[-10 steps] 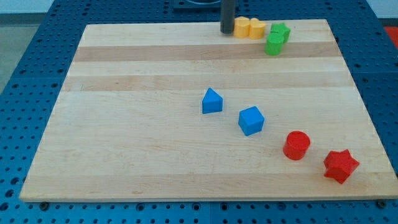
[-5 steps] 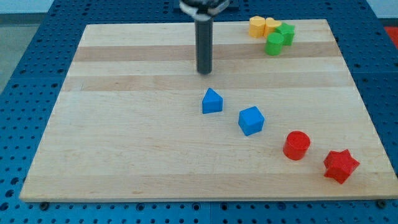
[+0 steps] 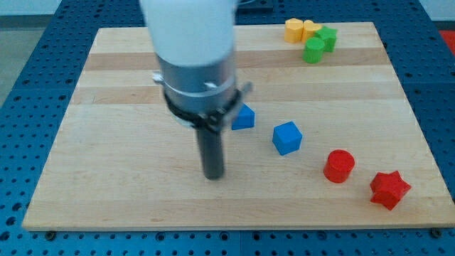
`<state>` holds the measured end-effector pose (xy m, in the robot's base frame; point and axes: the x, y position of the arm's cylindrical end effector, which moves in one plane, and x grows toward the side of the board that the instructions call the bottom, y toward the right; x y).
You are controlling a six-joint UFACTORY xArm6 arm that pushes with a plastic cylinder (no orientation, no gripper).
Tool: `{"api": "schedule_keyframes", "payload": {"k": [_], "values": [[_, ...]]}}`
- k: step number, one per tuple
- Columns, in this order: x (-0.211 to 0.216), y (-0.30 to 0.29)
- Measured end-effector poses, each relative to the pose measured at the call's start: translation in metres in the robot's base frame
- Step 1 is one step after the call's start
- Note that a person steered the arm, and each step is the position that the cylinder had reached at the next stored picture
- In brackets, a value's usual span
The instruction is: Move blue cube closer to green circle
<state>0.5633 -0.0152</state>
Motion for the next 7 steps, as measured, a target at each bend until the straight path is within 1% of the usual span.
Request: {"api": "schedule_keyframes", "payload": {"k": [1,2,4,5,6,7], "values": [[0.025,0.073],[0.015,0.076],[-0.051,0.077],[-0.074,0.082],[-0.087,0.088],[-0.087,0.118]]}}
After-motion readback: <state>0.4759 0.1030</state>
